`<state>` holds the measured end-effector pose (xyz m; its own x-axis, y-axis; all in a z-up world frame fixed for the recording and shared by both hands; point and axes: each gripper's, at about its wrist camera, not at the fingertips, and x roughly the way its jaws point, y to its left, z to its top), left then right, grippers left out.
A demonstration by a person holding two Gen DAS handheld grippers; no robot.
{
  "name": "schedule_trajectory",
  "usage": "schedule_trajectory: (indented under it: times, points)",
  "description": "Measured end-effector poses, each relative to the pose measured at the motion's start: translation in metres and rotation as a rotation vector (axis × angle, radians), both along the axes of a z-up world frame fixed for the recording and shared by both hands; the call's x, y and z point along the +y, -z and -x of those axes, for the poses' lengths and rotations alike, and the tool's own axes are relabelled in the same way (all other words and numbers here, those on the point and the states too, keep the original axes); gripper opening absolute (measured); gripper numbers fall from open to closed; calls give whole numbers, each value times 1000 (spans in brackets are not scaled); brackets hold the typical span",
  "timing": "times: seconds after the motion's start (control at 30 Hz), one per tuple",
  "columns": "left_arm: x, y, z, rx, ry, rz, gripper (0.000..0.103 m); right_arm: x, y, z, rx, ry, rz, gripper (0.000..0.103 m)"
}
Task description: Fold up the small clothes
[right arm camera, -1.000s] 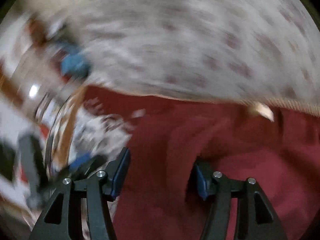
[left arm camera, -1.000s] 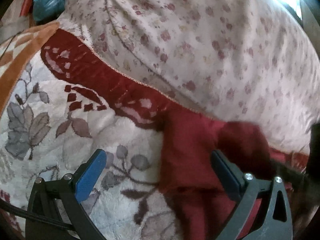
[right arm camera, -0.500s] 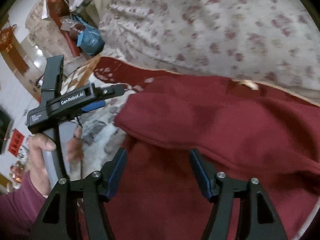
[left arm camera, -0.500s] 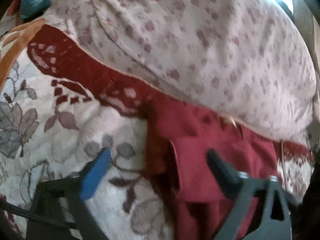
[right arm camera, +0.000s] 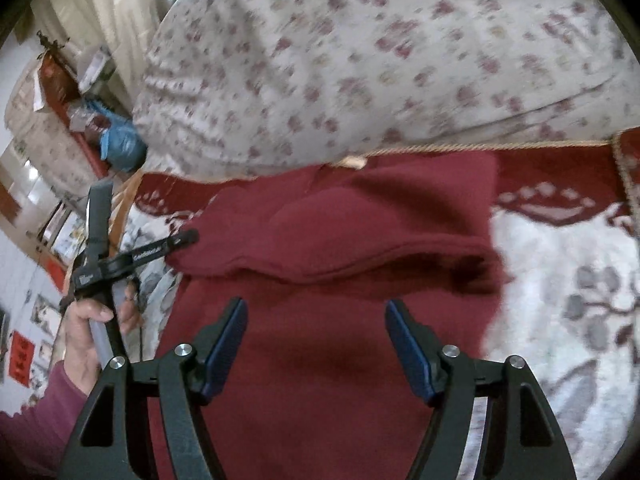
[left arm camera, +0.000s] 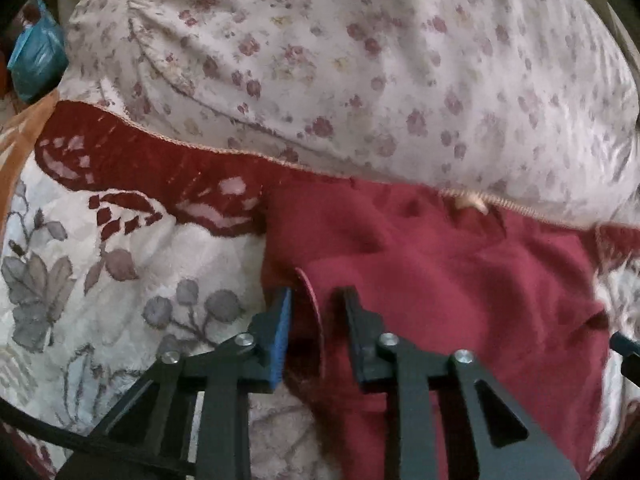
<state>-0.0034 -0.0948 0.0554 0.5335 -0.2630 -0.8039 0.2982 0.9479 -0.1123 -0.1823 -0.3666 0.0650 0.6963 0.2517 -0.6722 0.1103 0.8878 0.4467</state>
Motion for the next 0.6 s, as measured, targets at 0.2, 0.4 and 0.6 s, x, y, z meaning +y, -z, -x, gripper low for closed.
schedule_trajectory:
  times: [0.2,0.4,0.6]
  points:
    - [9,-48,10,-92,29,155,6,-52,-8,7,34,207,62,80]
    - [-11,-56,-7,-77,52,120,4,-94,12,-40,119,251,-2,84]
    - [18,-21,-25,18,-37,110,22,-106,50,-94,220,284,-112,86]
